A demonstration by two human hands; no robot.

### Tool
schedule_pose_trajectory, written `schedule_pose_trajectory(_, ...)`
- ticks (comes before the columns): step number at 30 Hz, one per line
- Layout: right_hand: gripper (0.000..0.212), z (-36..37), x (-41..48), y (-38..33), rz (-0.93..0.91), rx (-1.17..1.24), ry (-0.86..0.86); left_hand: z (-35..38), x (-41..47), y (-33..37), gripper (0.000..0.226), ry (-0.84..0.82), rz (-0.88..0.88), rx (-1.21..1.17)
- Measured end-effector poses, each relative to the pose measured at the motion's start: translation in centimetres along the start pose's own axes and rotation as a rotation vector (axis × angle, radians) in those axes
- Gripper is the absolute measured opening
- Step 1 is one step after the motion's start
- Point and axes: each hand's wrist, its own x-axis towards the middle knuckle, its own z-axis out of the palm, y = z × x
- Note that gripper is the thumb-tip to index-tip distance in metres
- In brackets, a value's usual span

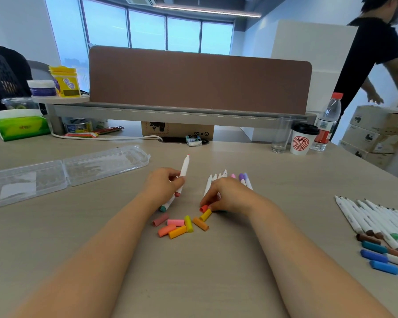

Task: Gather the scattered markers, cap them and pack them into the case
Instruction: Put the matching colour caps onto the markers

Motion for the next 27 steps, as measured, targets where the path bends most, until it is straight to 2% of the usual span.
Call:
schedule_pose_trajectory(4, 0.020, 0.2, 0.3, 0.2, -0.029, -0.003, 0.013, -0.3, -0.4, 0.4, 0.026, -0.024, -0.054, -0.200)
schedule_pose_trajectory(6, 0.017, 0.2, 0.3, 0.7, -0.041, 0.061, 0.077, -0.4, -0.5, 0.5, 0.022, -0.029, -0.079, -0.251)
schedule_pose_trajectory(8, 0.011, 0.2, 0.1, 1.2, -0.034, 0.223, 0.193, -0.5, -0.5, 0.4, 0.020, -0.030, -0.076, -0.256)
schedule_pose_trajectory(10, 0.007, 0.1, 0.0, 1.6, 0.007, 0.452, 0.312, -0.5, -0.4, 0.0, 0.016, -0.021, -0.028, -0.186)
schedule_pose_trajectory(12, 0.008, 0.2, 0.1, 2.1, 0.067, 0.565, 0.422, -0.4, -0.3, -0.2, 0.013, 0.005, 0.026, -0.091)
schedule_pose_trajectory(17, 0.015, 0.5, 0.5, 2.7, 0.067, 0.610, 0.578, -0.4, -0.3, -0.2, 0.021, 0.093, 0.088, 0.034)
schedule_pose_trajectory(24, 0.022, 0.5, 0.6, 2.6, 0.026, 0.614, 0.623, -0.5, -0.4, -0.3, 0.031, 0.154, 0.142, 0.071)
schedule_pose_trajectory(27, 0.019, 0.5, 0.5, 2.4, 0.033, 0.599, 0.619, -0.4, -0.4, -0.4, 0.028, 0.150, 0.159, 0.082)
